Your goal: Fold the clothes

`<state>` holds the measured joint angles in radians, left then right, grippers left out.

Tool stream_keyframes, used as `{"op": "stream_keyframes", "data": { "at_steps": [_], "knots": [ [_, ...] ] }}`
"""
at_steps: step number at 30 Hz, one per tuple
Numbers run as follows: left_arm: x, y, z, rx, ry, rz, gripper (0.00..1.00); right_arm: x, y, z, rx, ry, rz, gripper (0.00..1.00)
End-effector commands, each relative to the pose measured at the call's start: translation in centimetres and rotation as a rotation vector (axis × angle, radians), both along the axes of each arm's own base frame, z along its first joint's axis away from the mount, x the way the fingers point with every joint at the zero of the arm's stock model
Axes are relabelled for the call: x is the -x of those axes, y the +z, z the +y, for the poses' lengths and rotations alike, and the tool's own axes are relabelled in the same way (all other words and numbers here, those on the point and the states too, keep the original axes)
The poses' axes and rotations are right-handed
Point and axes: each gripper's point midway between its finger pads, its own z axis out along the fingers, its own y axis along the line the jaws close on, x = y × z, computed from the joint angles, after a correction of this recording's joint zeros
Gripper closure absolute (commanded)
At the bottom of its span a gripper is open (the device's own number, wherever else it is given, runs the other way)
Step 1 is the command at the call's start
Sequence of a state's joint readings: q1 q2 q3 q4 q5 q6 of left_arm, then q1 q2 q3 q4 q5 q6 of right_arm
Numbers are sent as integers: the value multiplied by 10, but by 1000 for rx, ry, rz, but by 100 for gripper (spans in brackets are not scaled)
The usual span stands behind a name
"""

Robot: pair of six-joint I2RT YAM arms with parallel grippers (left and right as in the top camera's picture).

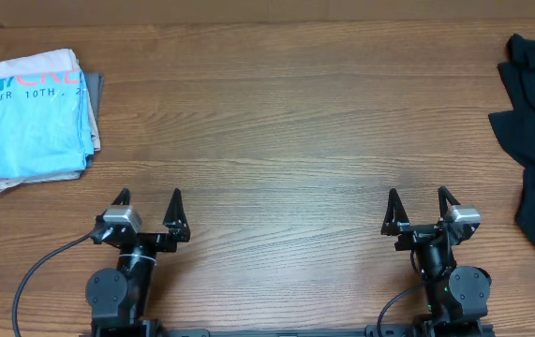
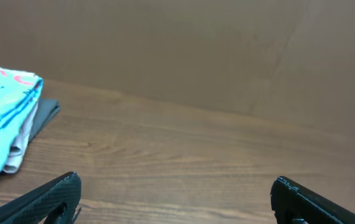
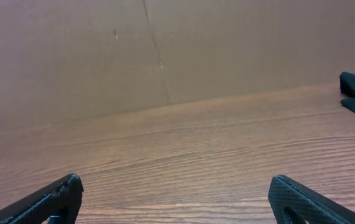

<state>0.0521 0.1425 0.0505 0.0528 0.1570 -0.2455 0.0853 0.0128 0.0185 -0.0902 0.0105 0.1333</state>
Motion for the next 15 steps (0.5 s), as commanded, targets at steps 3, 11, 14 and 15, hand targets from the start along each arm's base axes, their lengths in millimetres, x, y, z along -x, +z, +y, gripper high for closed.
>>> {"op": "stream_keyframes", "data": {
  "at_steps": [3, 11, 14, 15],
  "knots": [
    [2, -6, -1, -94, -2, -28, 0, 0, -2, -2, 4, -8, -5, 0],
    [6, -16, -1, -183, -9, -7, 0, 0, -2, -2, 4, -8, -5, 0],
    [7, -20, 0, -246, -9, 1, 0, 0, -2, -2, 4, -8, -5, 0],
    [7, -19, -1, -270, -11, -5, 0, 0, -2, -2, 4, -8, -5, 0]
  ]
}}
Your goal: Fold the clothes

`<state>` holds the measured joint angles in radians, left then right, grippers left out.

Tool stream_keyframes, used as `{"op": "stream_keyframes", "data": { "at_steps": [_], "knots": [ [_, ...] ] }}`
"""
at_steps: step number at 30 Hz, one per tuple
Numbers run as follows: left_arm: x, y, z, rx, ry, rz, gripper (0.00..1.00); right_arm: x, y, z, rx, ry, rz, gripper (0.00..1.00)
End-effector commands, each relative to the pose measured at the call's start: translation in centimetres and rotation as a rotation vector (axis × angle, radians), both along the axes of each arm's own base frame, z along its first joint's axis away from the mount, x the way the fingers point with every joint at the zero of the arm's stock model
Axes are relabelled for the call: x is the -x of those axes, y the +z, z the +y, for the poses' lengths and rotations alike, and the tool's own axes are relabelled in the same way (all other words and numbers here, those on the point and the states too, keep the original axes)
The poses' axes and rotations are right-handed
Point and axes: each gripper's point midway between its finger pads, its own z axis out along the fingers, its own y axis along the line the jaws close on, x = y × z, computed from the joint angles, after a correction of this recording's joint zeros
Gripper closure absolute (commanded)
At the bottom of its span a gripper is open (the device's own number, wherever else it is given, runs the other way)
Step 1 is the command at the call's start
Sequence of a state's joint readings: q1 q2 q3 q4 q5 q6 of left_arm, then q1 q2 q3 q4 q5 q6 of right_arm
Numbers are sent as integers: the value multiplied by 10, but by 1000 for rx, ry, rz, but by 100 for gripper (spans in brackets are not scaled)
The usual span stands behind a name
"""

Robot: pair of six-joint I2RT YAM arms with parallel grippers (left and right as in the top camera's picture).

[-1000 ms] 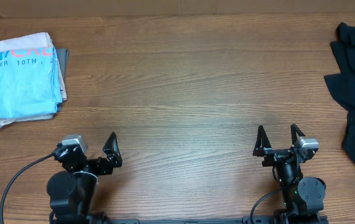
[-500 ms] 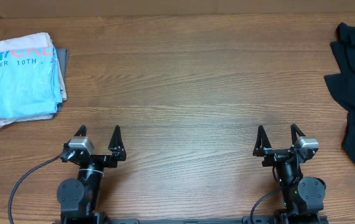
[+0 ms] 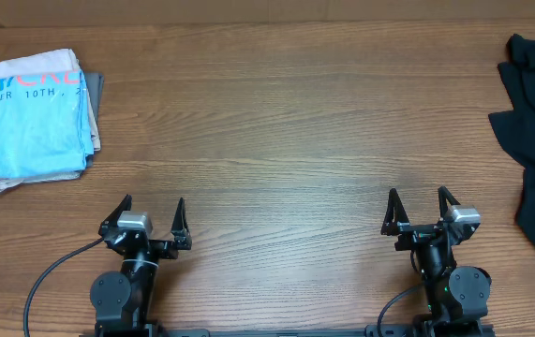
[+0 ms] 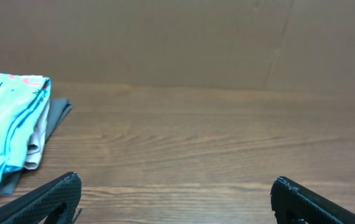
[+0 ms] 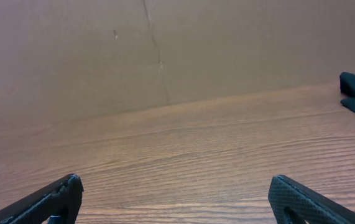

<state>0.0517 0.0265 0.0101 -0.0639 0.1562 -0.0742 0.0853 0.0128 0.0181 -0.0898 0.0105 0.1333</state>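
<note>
A crumpled black garment lies at the table's right edge; its corner shows in the right wrist view. A folded stack topped by a light blue shirt [image 3: 33, 117] sits at the far left, also seen by the left wrist [image 4: 6, 127]. My left gripper [image 3: 151, 208] stands open near the front edge at left, nothing between its fingers [image 4: 53, 199]. My right gripper [image 3: 420, 204] stands open near the front at right, with nothing between its fingers [image 5: 298, 199].
Bare wooden tabletop [image 3: 276, 122] spans the middle between the two piles. A brown cardboard wall [image 5: 165, 50] rises behind the table's far edge. A black cable [image 3: 42, 281] loops beside the left arm's base.
My left gripper has drawn back slightly toward the front edge and turned a little to the right. The right arm and both piles are unchanged.
</note>
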Motion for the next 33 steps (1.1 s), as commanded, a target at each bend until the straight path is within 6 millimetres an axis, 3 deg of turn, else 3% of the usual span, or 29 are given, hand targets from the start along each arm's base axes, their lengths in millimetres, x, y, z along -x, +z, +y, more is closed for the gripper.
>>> {"op": "stream_keyframes", "data": {
  "at_steps": [1, 33],
  "knots": [
    [1, 3, 0, -120, -6, -30, 0, 0, -2, -2, 4, -8, -5, 0],
    [1, 1, -2, -169, 2, -26, 0, 0, -2, -2, 4, -8, -5, 0]
  ]
}}
